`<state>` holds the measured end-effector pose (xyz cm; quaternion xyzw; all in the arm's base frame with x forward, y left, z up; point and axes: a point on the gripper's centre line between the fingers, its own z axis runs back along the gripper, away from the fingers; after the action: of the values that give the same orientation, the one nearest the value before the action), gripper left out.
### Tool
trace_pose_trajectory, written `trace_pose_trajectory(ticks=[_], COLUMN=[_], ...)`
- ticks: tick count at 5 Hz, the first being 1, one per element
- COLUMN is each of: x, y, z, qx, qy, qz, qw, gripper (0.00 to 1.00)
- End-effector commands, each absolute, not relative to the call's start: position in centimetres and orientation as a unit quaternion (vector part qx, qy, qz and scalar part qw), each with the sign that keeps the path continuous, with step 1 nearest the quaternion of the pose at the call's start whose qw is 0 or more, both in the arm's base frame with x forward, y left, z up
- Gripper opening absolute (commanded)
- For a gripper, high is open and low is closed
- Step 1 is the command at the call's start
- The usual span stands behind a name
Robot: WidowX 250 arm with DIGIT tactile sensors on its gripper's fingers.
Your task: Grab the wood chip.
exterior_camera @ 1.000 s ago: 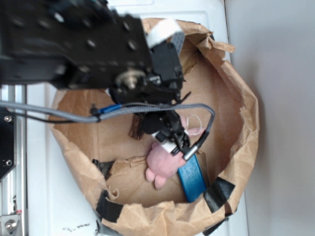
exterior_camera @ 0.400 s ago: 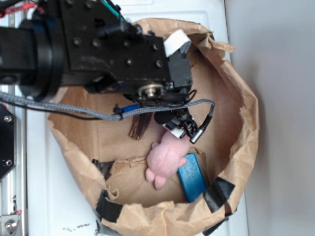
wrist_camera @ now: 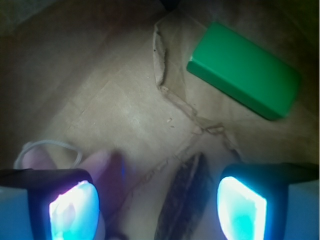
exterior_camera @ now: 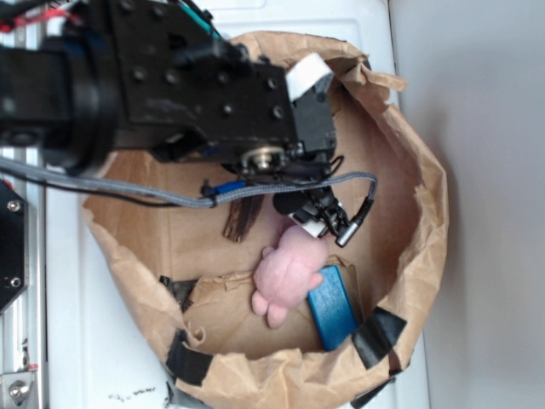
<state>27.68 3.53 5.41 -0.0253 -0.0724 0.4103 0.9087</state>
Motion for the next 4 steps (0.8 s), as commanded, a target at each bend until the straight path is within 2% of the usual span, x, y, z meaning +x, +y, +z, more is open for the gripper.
trace_pose_trajectory(ticks=[1,2,4], x=[26.5,26.0,26.1], y=[5.4,5.4,4.8], z=[7.0,7.2,3.0], qx=[-0.032,-0.028,-0.046], qy=[-0.040,-0.036,-0.063], qz=[0.409,0.404,0.402], qw=[0.911,0.913,0.912], gripper=[1.00,1.00,1.00])
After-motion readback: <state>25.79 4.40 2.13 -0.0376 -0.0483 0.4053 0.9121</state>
